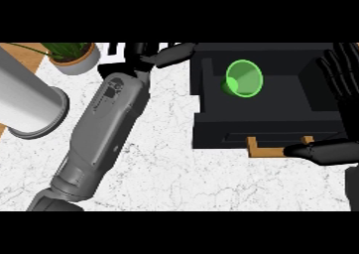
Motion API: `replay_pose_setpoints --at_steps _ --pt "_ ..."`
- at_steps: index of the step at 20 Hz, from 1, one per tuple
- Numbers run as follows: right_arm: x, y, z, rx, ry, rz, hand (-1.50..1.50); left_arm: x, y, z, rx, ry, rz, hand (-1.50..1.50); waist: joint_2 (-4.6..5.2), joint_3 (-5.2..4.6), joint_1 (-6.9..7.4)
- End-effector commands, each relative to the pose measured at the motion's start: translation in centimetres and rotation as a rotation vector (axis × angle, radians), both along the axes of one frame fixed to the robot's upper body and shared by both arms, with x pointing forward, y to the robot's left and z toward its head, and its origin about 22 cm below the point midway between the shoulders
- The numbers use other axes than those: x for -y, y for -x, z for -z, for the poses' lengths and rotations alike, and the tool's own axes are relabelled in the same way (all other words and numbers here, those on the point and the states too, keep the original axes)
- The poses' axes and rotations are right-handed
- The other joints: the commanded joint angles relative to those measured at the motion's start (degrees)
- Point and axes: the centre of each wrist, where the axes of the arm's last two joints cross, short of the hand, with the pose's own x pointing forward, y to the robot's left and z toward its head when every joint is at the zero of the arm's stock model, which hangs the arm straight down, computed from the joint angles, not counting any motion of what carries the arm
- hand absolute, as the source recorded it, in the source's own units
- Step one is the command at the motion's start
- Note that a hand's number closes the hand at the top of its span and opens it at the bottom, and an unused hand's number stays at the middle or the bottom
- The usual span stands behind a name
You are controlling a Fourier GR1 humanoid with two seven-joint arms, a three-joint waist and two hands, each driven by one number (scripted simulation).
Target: Pick up the cup, place it into the drawer and close the drawer
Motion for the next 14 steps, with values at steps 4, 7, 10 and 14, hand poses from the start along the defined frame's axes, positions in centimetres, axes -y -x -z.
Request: replay_pose_setpoints --at_steps 4,7,10,14 --pt "-1.1 -0.5 -1.3 0.017 0.009 -0.027 -1.5 4.9 -1.2 -3.6 -0.127 -0.106 -0.064 1.5 0.64 0.0 -2.21" --pt "0.1 -0.1 -0.3 0.023 0.0 -0.023 -1.5 6.0 -1.7 -4.5 -0.202 -0.155 -0.097 1.5 0.87 0.07 -3.2" --pt "-1.3 -1.3 -0.7 0.03 -0.016 -0.075 -1.5 5.8 -1.7 -1.4 -0.24 -0.21 -0.137 1.5 1.43 0.1 -5.08" --pt "-1.2 -1.5 -1.1 0.026 0.001 -0.083 -1.5 6.6 -1.9 -2.1 -0.294 -0.301 -0.101 1.5 1.63 0.11 -6.28"
